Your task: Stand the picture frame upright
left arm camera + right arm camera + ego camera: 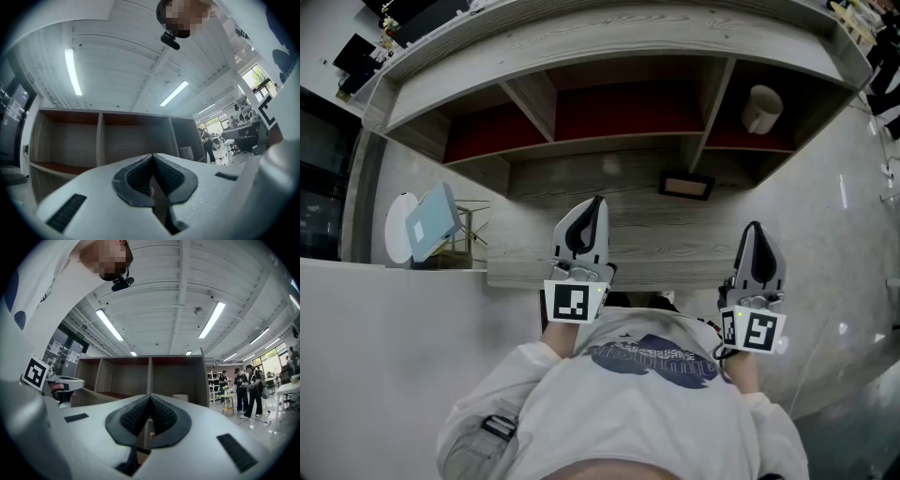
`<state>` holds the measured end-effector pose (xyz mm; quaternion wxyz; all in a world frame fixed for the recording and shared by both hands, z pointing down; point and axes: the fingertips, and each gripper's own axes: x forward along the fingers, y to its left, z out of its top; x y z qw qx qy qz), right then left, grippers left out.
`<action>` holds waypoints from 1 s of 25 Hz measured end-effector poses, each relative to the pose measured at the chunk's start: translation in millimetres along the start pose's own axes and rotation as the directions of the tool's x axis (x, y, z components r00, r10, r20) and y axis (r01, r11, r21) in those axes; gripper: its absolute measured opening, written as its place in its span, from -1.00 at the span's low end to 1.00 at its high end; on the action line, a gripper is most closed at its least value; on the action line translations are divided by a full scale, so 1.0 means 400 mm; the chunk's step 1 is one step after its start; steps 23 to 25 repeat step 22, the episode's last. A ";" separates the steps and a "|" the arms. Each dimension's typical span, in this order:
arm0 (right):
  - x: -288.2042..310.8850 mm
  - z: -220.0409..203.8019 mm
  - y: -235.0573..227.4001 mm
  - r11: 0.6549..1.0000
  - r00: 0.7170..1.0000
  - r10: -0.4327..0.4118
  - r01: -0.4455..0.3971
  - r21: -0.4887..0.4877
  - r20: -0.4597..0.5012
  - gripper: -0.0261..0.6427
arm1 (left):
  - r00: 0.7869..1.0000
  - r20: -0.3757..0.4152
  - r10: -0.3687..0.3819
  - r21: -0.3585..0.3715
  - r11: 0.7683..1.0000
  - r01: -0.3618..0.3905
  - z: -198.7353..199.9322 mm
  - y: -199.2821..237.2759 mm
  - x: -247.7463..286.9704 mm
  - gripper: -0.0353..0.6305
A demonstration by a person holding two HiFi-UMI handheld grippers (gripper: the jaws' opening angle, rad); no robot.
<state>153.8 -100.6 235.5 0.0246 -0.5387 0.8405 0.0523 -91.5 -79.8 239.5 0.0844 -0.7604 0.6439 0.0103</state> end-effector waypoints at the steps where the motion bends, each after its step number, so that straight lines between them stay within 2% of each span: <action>1: 0.001 -0.002 0.000 1.000 1.000 -0.002 0.002 -0.003 -0.001 -0.93 | 1.000 -0.001 0.002 0.000 1.000 -0.002 -0.002 0.001 0.000 -0.88; 14: 0.050 -0.046 -0.011 0.999 1.000 -0.015 0.015 -0.033 -0.007 -0.93 | 1.000 -0.010 0.019 0.029 0.999 -0.018 -0.043 0.036 0.036 -0.88; 17: 0.059 -0.053 -0.008 0.999 1.000 -0.017 0.016 -0.042 -0.018 -0.93 | 1.000 -0.008 0.025 0.008 1.000 -0.025 -0.045 0.040 0.047 -0.88; 25: 0.070 -0.055 -0.003 0.999 1.000 -0.020 0.018 -0.050 -0.025 -0.93 | 1.000 -0.003 0.013 0.021 1.000 -0.013 -0.049 0.036 0.055 -0.88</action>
